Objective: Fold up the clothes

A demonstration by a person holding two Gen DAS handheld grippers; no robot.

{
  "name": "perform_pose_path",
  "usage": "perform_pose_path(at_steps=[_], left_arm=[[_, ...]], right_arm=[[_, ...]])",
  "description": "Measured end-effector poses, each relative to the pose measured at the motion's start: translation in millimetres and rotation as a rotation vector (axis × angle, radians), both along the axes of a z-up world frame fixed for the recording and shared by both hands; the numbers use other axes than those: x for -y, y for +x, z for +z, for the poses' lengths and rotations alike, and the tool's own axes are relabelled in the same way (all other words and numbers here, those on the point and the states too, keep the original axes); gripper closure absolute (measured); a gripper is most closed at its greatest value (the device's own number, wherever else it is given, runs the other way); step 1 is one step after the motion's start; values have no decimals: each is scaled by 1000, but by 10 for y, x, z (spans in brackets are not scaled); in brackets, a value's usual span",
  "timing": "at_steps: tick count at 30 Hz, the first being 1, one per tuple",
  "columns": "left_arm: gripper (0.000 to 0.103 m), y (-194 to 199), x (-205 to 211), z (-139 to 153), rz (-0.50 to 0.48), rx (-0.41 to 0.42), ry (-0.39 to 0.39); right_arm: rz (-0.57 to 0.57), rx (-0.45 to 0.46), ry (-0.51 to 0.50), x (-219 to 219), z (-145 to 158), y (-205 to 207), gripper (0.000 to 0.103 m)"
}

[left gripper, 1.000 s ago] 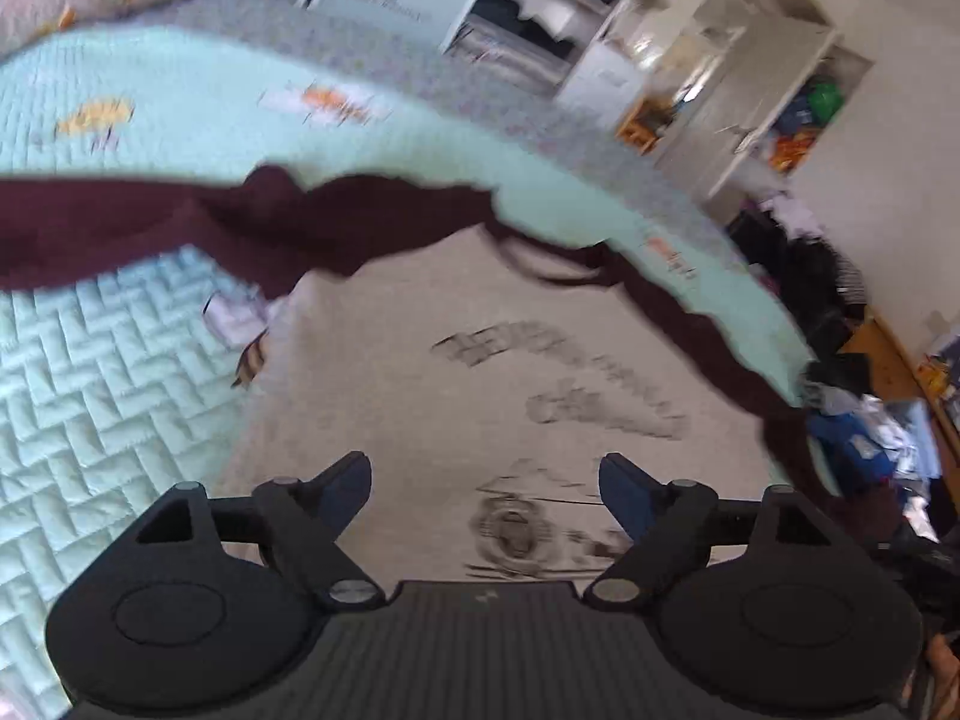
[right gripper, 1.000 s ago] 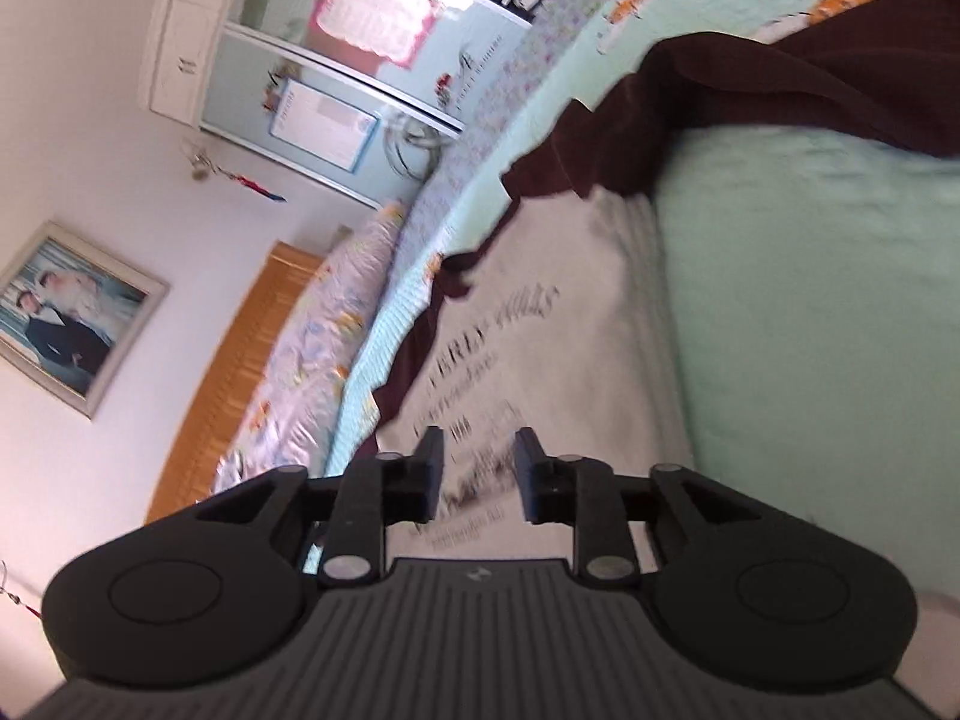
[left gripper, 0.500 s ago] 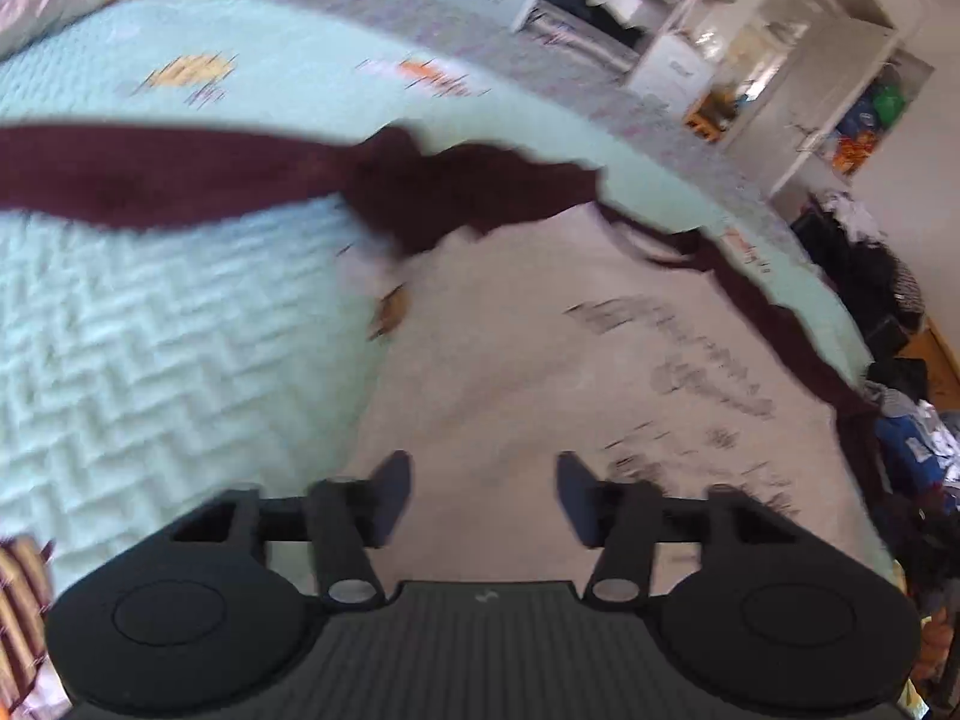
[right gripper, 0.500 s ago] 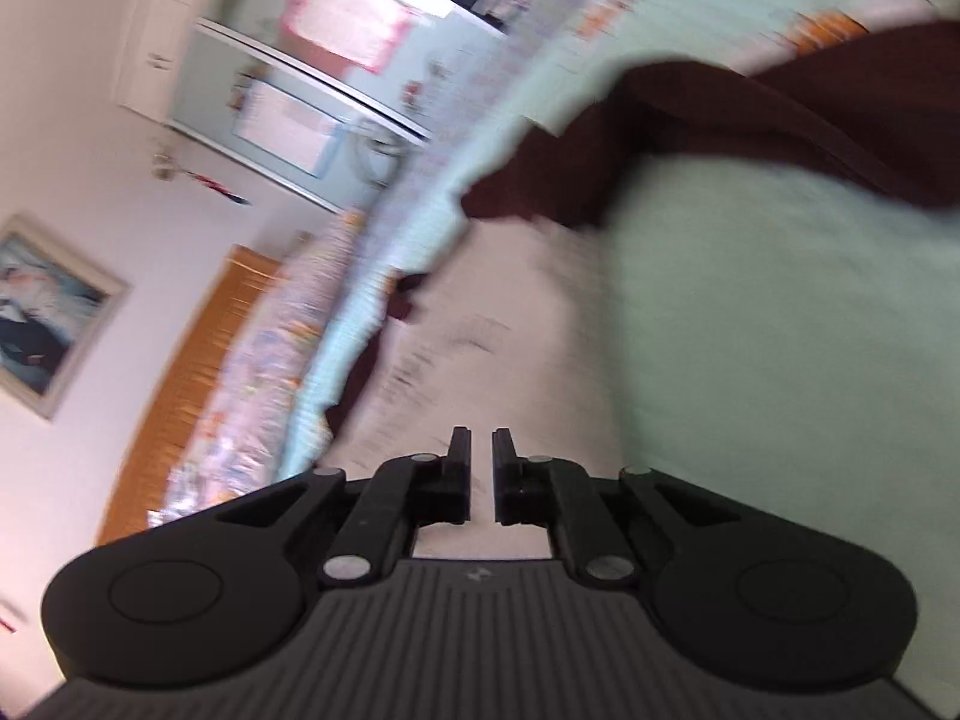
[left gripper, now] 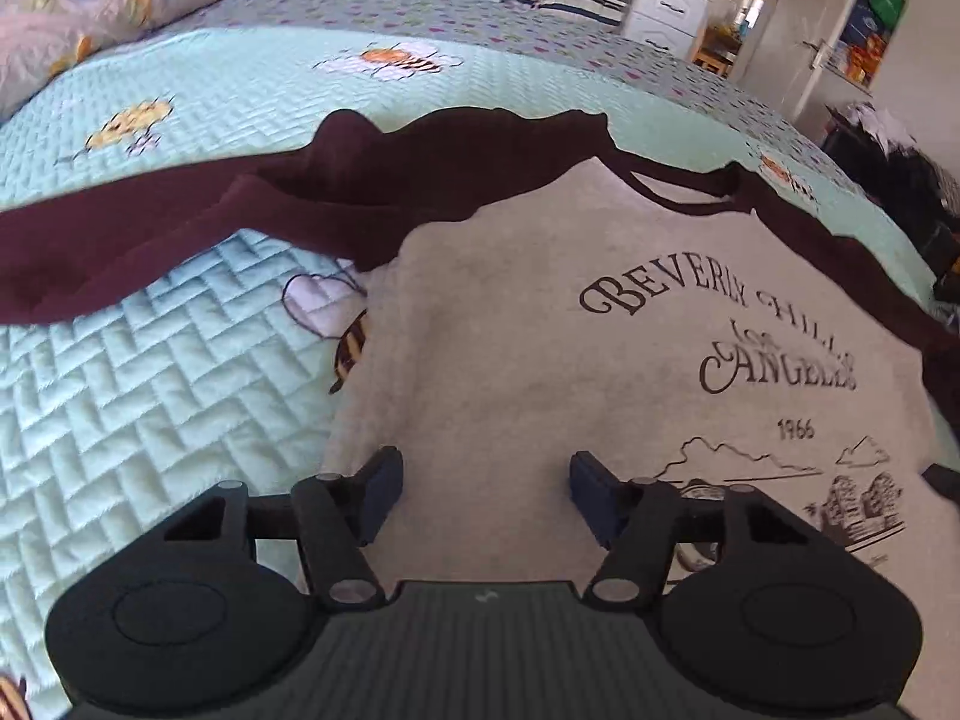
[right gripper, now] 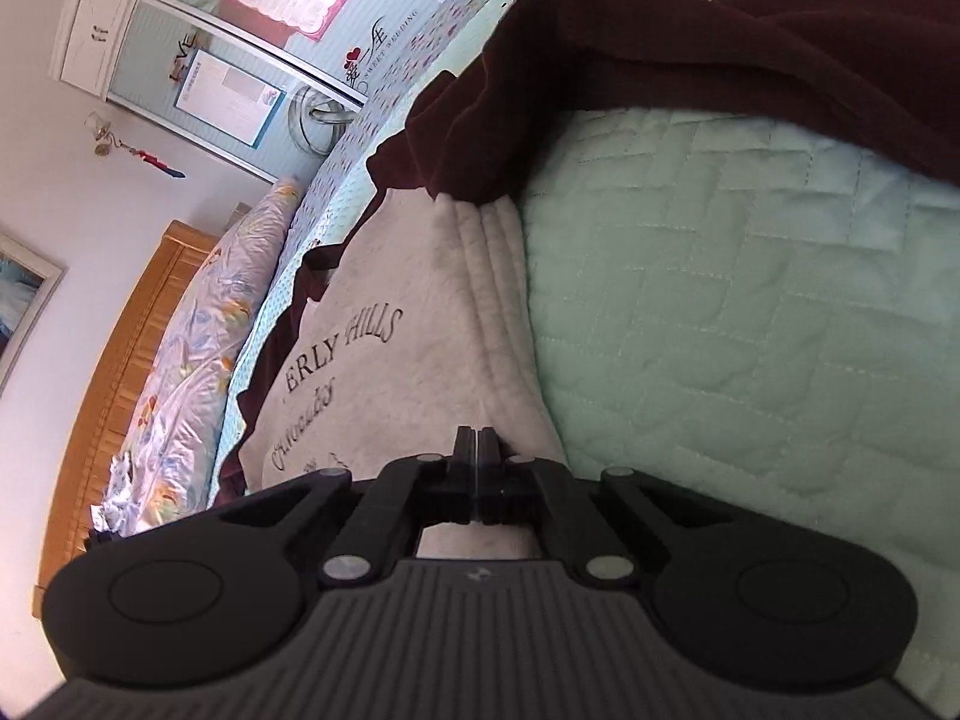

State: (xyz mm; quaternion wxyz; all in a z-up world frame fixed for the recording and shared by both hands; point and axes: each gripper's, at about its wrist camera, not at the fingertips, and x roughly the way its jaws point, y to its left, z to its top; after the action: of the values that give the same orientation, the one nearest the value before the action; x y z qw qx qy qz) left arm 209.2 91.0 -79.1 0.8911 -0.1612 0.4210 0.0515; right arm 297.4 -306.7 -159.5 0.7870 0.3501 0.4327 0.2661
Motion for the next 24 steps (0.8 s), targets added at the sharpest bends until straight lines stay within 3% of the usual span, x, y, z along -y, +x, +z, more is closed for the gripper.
perform_pose_path(at_steps=[4, 8, 10, 11, 12, 13, 15, 17, 21, 24], left_arm=[[28, 10, 97, 210, -24, 118, -99], [8, 305, 314, 275, -84, 220, -176], [5, 537, 365, 72, -59, 182, -160], [8, 656, 365, -105, -18, 114, -132], [9, 715, 364, -239, 11, 103, -114], [0, 682, 374, -287, 14, 166, -107], [1, 631, 427, -313, 1, 221, -75], [1, 597, 447, -335, -4, 247, -66], [1, 555, 359, -309, 1, 271, -142], [1, 520, 260, -333, -24, 301, -197]], right_arm=[[20, 100, 6, -175, 256, 63, 84], [69, 140, 6, -459, 340, 280, 73], [101, 124, -14, -566, 263, 417, 71], [110, 102, -44, -590, 178, 494, 71], [106, 74, -73, -588, 85, 554, 89], [89, 46, -85, -570, 2, 597, 103], [68, 25, -67, -494, -30, 623, 103], [66, 79, -153, -500, 98, 576, 102], [152, 274, -279, -803, 414, 574, 66], [250, 441, -354, -1274, 630, 761, 50]])
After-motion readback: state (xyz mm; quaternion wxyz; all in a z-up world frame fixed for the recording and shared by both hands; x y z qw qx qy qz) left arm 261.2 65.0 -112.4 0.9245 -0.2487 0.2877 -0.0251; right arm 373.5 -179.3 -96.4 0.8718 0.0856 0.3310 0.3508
